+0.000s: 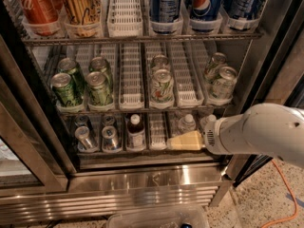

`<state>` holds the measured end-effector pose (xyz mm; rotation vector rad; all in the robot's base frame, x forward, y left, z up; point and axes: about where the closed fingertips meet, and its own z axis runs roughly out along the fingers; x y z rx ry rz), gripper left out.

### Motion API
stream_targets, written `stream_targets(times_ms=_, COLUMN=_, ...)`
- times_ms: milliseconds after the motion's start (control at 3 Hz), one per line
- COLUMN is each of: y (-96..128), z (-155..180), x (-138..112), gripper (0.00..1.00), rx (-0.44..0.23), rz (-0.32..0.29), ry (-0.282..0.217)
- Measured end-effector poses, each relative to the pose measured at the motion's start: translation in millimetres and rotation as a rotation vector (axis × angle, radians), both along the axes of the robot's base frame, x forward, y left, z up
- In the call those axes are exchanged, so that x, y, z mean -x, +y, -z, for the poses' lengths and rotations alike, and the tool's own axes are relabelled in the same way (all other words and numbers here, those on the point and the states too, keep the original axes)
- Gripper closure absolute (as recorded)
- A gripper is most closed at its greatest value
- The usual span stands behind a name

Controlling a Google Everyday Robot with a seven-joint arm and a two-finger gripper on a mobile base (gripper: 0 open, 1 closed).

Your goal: Pick 7up can from middle shelf of fridge

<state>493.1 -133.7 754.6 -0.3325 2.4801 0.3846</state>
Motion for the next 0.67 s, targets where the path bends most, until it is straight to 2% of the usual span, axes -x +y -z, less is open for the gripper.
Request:
stream_targets(times_ms=333, y=-5.5, z=-2.4, x=-15.1, gripper=0.00, rx=-0.072, rz=0.065, ry=-0.047)
stream_targets(times_ms=667, y=-19.8, z=-16.6, x=-25.2, gripper=0.00, rx=-0.094, rz=0.149, ry=-0.129)
